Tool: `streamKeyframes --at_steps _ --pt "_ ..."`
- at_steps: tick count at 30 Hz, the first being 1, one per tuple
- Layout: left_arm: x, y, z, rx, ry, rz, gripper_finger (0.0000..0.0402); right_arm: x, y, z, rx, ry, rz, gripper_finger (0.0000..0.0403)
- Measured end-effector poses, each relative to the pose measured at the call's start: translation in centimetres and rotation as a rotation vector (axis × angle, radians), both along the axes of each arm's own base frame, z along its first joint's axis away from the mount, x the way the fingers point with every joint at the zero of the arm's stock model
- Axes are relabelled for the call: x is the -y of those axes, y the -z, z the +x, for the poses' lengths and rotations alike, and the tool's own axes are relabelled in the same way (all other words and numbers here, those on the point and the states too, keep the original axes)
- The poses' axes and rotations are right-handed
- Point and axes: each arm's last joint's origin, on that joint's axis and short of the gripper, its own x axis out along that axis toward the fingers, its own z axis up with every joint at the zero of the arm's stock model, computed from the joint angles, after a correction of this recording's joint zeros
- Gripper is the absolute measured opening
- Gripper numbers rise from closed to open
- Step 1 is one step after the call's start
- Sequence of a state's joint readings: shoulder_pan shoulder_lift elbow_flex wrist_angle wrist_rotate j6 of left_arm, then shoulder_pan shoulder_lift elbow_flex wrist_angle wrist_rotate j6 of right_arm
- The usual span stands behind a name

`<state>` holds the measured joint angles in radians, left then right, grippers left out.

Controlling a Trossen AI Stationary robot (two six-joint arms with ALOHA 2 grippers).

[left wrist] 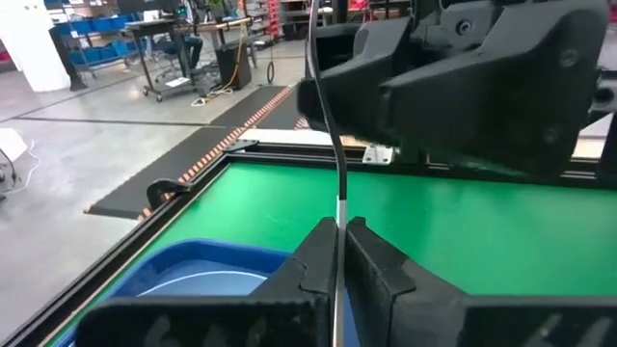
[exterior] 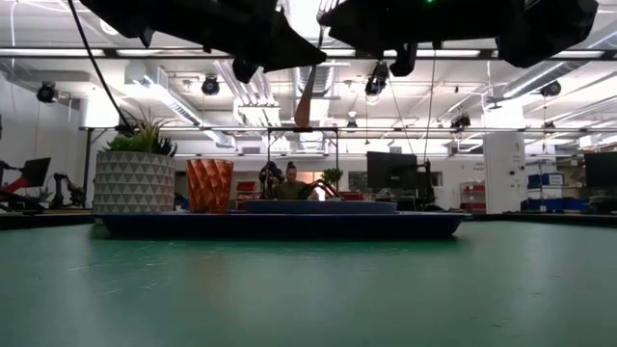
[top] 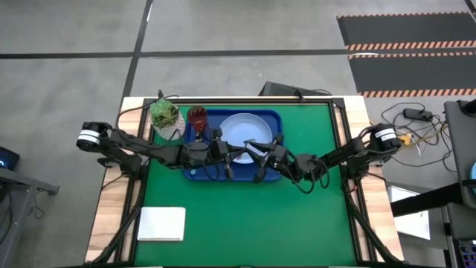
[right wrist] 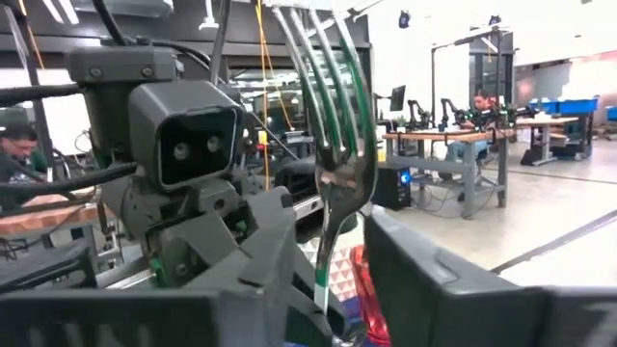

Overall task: Pick and place plate/cup/fork/spoon on tray
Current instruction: Put the orange fork on the blue tray to the right of the blue plate

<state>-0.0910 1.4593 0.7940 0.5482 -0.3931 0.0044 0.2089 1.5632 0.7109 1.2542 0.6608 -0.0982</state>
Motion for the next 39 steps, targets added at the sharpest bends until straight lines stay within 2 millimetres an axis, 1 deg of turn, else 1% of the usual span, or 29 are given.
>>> streamKeyframes --at_steps 4,7,9,12,15,16,19,21,27,31,34,39 --pt "-0.1 -0.6 -1.2 0.002 -0.004 -0.024 0.0000 0.1 -1.0 -0.5 -0.007 -0.009 -0.001 0.0151" --pt "-0.3 -1.0 -2.8 0.031 -0.011 -0.027 0.0000 0.2 -2.1 -1.2 -0.035 -0.023 0.021 0.0168" --pt "-0.4 -1.2 -3.9 0.051 -0.011 -0.030 0.0000 0.3 -2.9 -1.9 -0.060 -0.038 0.042 0.0176" --pt "-0.5 -1.3 -5.5 0.076 -0.007 -0.029 0.0000 0.8 -4.3 -2.9 -0.113 -0.109 0.059 0.0183" --pt "-0.6 -1.4 -6.7 0.097 0.023 -0.026 0.0000 1.6 -5.3 -3.2 -0.193 -0.219 0.089 0.0184" --pt "-0.6 -1.5 -6.9 0.106 0.032 -0.028 0.0000 1.9 -5.3 -3.2 -0.228 -0.244 0.105 0.0185" --pt "-0.5 -1.6 -7.4 0.140 0.080 -0.030 0.0000 2.6 -5.9 -2.8 -0.243 -0.325 0.121 0.0185" --pt "-0.4 -1.8 -7.4 0.164 0.129 -0.018 0.0000 2.9 -6.1 -2.0 -0.241 -0.350 0.109 0.0185" --pt "0.1 -1.8 -6.6 0.191 0.250 0.001 0.0000 3.1 -6.2 0.7 -0.293 -0.340 0.006 0.0185" --pt "0.1 -1.5 -6.3 0.181 0.254 0.006 0.0000 2.9 -6.9 2.6 -0.294 -0.362 -0.036 0.0185" --pt "0.1 -1.4 -6.2 0.177 0.254 0.006 0.0000 2.8 -6.9 3.8 -0.336 -0.361 -0.055 0.0185" --pt "0.1 -1.4 -6.1 0.173 0.254 0.006 0.0000 2.7 -7.1 5.2 -0.358 -0.359 -0.070 0.0179"
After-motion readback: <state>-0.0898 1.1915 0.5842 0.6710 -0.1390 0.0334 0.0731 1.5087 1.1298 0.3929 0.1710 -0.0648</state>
